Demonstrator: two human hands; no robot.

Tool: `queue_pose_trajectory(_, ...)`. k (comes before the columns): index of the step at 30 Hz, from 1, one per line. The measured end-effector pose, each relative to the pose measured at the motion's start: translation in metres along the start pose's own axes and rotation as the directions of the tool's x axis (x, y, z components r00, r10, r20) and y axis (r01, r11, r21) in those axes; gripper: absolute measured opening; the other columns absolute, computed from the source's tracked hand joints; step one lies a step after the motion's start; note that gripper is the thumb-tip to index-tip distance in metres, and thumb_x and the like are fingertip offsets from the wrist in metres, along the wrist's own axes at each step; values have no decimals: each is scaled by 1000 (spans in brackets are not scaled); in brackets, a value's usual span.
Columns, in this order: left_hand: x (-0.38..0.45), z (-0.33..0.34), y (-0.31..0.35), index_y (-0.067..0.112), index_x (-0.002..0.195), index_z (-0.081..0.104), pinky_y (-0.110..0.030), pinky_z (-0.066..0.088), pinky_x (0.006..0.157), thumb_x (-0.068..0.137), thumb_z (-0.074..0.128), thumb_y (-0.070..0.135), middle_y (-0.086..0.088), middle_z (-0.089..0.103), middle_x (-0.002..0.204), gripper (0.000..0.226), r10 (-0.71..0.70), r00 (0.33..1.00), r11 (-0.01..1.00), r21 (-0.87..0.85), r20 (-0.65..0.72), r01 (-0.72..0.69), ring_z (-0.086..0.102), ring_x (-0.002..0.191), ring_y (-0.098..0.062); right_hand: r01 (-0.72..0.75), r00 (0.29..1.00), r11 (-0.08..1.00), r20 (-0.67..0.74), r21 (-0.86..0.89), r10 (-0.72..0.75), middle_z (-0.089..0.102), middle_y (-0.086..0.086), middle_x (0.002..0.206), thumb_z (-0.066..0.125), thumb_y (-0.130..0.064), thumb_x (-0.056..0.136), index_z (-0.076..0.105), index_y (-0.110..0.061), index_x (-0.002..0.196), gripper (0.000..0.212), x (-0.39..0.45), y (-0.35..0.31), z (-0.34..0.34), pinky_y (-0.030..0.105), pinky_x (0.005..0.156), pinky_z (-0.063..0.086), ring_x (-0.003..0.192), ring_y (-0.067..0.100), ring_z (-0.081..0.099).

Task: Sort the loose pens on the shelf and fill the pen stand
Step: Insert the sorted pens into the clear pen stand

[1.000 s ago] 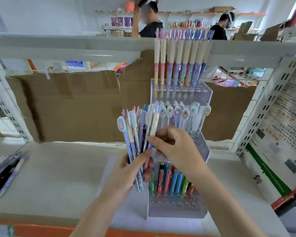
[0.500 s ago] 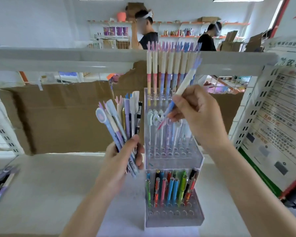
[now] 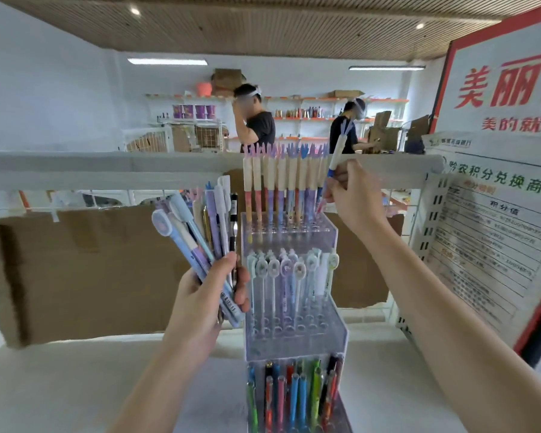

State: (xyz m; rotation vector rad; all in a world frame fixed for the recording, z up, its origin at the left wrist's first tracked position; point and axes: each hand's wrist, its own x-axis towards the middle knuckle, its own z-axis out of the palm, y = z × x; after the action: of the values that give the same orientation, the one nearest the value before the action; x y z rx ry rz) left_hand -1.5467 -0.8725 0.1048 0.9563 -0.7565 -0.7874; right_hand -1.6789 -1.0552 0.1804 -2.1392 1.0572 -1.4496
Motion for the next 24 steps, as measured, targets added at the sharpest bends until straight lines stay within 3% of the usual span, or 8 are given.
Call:
queue_pose_trajectory(4, -3, -1, 0, 4, 77, 54, -25, 40, 41, 93, 49, 13, -9, 55, 64, 19, 17, 1000, 1000, 21, 3, -17, 39, 43, -16, 34, 999, 998, 6, -50, -34, 62, 8, 93, 50, -11, 96, 54, -1, 107, 15, 5, 2, 1, 29, 74, 47, 79, 19, 58)
queue_pose_trajectory(9, -8, -3, -1, 4, 75, 54, -25, 39, 41, 93, 50, 12, -10, 55, 65, 20, 12, 1000, 1000, 27, -1, -12, 39, 42, -16, 50, 998, 990, 56, -132, -43, 67, 13, 94, 54, -11, 94, 60, 2, 105, 18, 7, 10, 6, 36, 80, 49, 86, 26, 62)
queue_pose_trajectory(12, -8, -4, -2, 3, 78, 54, -25, 39, 41, 93, 50, 13, -9, 55, 66, 18, 14, 1000, 999, 32, 7, -14, 39, 43, -16, 21, 997, 981, 77, -193, -6, 68, 14, 92, 57, -12, 92, 64, 1, 100, 16, 4, 20, 12, 24, 69, 39, 83, 23, 60)
queue_pose_trajectory(19, -9, -5, -6, 4, 72, 57, -25, 39, 43, 92, 52, 16, -11, 53, 65, 24, 13, 999, 998, 56, 29, -14, 40, 44, -17, 3, 999, 986, 54, -165, 5, 68, 15, 95, 57, -9, 91, 65, 1, 100, 15, 1, 27, 14, 32, 74, 47, 86, 27, 61)
queue_pose_trajectory(24, -10, -5, -7, 13, 61, 63, -26, 40, 44, 90, 53, 18, -13, 51, 64, 31, 2, 999, 998, 65, 39, -4, 42, 44, -17, -40, 997, 985, 65, -166, 51, 68, 15, 101, 57, -13, 92, 62, 0, 110, 23, -2, 27, 12, 26, 74, 43, 85, 22, 60)
